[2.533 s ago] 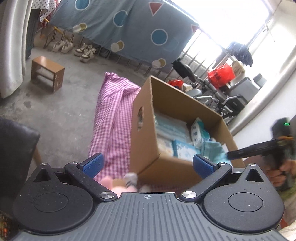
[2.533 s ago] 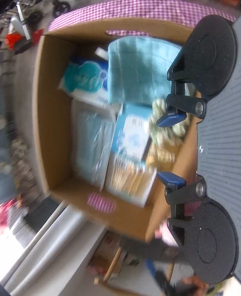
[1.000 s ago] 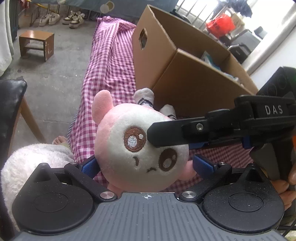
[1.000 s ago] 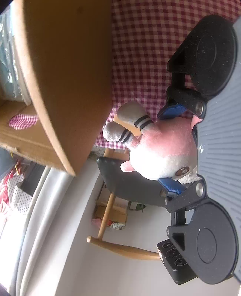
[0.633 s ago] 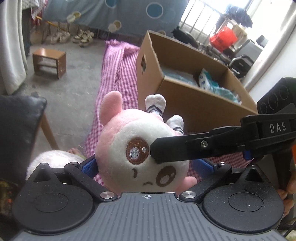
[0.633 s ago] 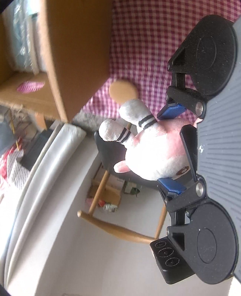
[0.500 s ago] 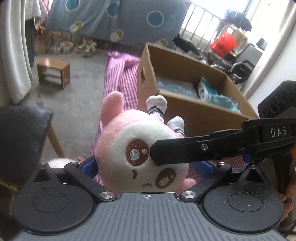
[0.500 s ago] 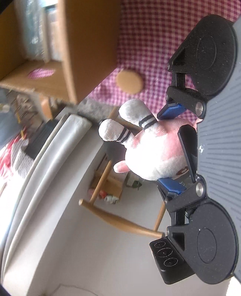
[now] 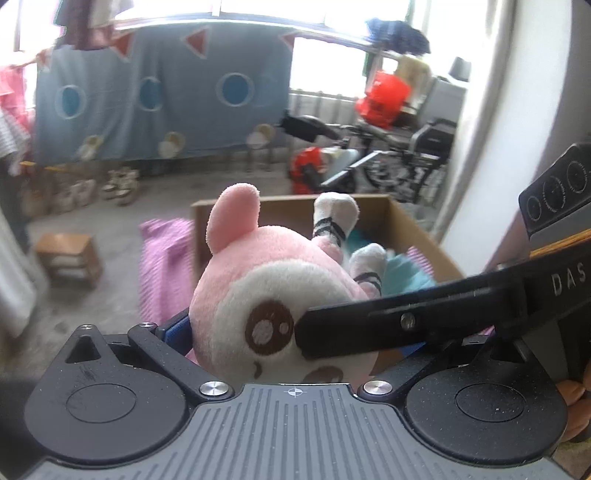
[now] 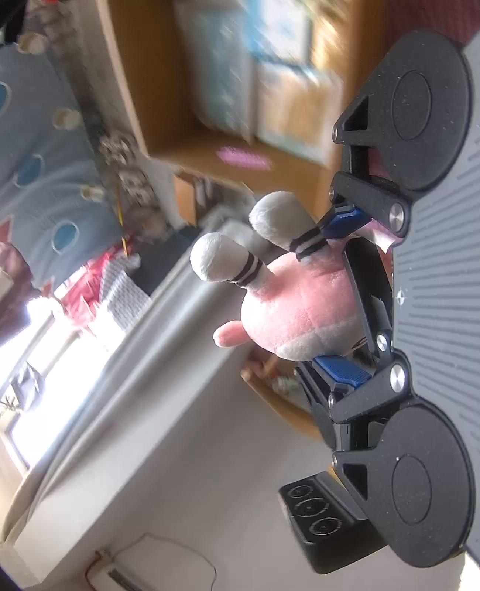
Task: Organize soft objects
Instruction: 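Lift the plush toy with the right tool and carry it over the box, then lower the plush toy into the box and open the right tool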
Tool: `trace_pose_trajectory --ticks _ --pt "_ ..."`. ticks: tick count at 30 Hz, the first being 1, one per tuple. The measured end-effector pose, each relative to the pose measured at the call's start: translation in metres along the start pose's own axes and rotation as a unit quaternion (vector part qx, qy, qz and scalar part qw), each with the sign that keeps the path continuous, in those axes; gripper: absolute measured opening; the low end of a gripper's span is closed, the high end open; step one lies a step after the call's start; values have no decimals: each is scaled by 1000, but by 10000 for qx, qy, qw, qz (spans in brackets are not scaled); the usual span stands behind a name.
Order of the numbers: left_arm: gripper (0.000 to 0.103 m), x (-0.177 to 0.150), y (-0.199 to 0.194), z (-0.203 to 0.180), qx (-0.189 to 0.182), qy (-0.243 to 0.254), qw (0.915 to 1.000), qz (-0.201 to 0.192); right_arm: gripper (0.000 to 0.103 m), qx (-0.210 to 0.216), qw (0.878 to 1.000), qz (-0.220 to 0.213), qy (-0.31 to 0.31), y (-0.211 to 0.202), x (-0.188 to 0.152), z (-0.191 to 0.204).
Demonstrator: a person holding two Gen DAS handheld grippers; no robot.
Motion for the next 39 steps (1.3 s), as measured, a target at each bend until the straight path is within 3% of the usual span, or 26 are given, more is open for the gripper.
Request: trace_pose_trajectory --ticks 5,11,17,23,29,32,35,39 --pt "102 33 70 -31 -505 129 9984 226 71 -591 9982 78 101 -3 59 -58" --pt "99 45 181 -57 -954 -140 9895 1078 71 -1148 9910 411 562 13 113 -152" --pt "98 31 272 -56 -1041 -455 9753 1894 72 -1566 9805 811 866 46 132 -232" --pt "98 2 334 -47 -868 -722 9619 2492 72 -1848 9711 1128 1007 77 127 -286" --pt "101 -17 362 -42 -624 -652 9525 2908 77 -1870 9710 1212 865 85 121 -298" --pt "102 -14 361 -39 -618 -687 9531 2884 79 -1977 9706 1177 702 79 126 -290" --pt "102 -5 352 -36 -580 -682 9559 2798 87 -2156 9695 1052 504 65 132 -275" --pt "102 13 336 -32 -486 -674 9608 2646 88 -2377 9673 854 222 54 143 -262"
Point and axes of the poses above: each gripper's, at about its wrist camera, not at the fingertips, and y roughly the way its jaws point, z to its left, x to its top, the point moved 8 cm from there along y, roughly the way its jaws point, and after that the axes turned 11 degrees about -z, right-handed, at the moved point
